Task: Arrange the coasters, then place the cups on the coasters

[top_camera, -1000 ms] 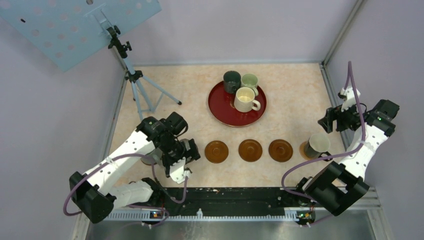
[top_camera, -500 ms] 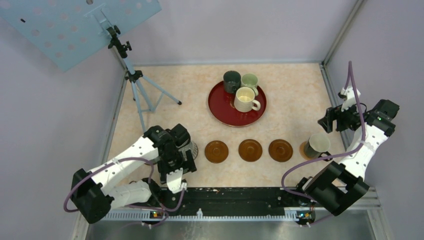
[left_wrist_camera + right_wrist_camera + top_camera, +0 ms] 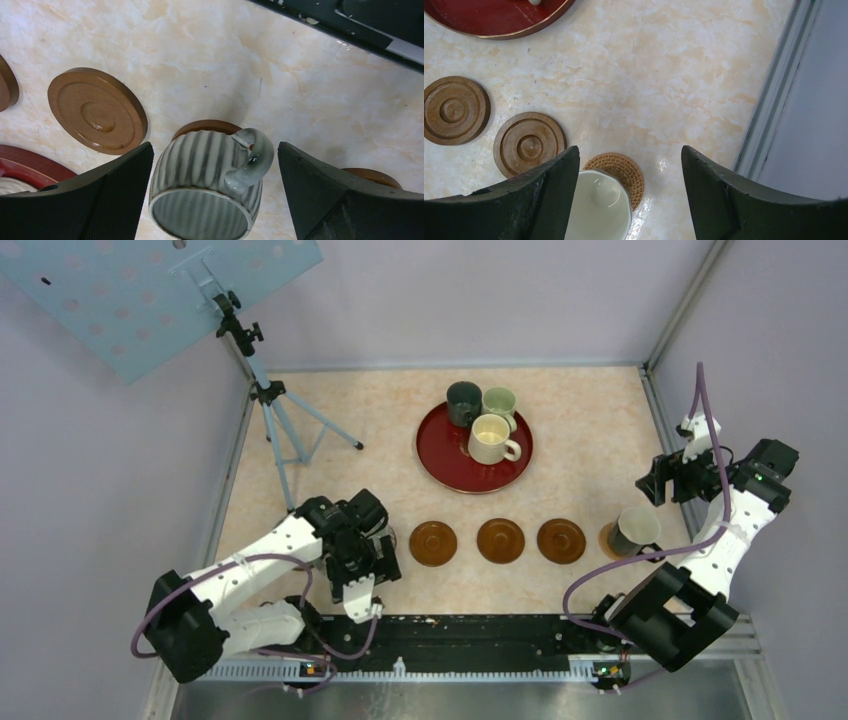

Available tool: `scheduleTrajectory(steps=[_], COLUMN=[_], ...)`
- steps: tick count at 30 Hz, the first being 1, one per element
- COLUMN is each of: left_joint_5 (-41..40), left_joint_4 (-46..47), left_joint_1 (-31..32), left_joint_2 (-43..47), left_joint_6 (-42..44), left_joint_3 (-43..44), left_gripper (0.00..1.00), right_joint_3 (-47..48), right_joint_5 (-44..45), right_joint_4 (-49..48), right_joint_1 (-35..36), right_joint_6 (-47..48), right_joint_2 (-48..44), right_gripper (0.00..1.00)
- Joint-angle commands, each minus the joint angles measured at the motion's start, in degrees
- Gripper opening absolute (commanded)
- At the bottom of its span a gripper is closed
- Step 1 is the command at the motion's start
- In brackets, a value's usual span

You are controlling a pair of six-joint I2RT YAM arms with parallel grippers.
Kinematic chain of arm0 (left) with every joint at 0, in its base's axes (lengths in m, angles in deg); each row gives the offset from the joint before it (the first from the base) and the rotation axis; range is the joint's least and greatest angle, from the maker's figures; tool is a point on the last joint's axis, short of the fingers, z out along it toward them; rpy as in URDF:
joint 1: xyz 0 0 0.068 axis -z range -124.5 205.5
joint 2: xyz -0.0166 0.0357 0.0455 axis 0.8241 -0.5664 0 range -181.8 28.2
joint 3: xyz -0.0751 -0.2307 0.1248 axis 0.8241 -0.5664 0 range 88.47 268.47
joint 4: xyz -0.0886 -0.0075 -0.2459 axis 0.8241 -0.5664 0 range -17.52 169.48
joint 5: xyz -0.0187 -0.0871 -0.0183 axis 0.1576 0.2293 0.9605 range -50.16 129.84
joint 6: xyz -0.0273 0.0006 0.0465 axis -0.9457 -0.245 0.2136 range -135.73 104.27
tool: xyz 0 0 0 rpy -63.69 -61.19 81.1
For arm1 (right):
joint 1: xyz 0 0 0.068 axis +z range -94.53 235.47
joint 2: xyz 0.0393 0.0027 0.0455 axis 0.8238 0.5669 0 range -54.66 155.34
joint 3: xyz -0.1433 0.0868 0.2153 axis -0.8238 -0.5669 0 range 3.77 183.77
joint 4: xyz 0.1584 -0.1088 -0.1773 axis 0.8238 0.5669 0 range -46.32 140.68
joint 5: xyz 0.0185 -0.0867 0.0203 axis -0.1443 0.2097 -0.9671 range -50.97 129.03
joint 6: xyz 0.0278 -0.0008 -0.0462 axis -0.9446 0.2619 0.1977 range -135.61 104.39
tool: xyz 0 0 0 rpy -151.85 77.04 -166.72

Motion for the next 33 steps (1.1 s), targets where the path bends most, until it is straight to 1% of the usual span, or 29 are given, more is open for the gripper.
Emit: scheduleTrajectory(steps=[1, 8, 22, 33], left_joint_5=[0.64, 2.52, 6.05, 6.89], left_joint_4=[2.51, 3.24, 0.95, -3.14], left_joint_1=[0.45, 1.98, 4.16, 4.34], left_joint_2=[-1.48, -4.80, -16.44, -22.47], left_joint_6=[11.22, 7.88, -4.88, -8.58], left_joint_3=[0.51, 2.79, 13.72, 18.89], left_gripper=[0.99, 0.99, 0.99, 0.99], right_joint_3=[0.80, 0.63, 0.47, 0.48], right_joint_5=[-0.55, -0.47, -0.26, 0.16], right_joint_4=[-0.36, -0.49, -0.76, -0.99], right_joint_1=[0.49, 0.44, 0.44, 0.45], right_joint_6=[0.73, 1.12, 2.24, 3.25], right_joint_2=[-1.18, -0.67, 0.35, 1.37], right_gripper=[0.73, 0.73, 0.73, 0.73])
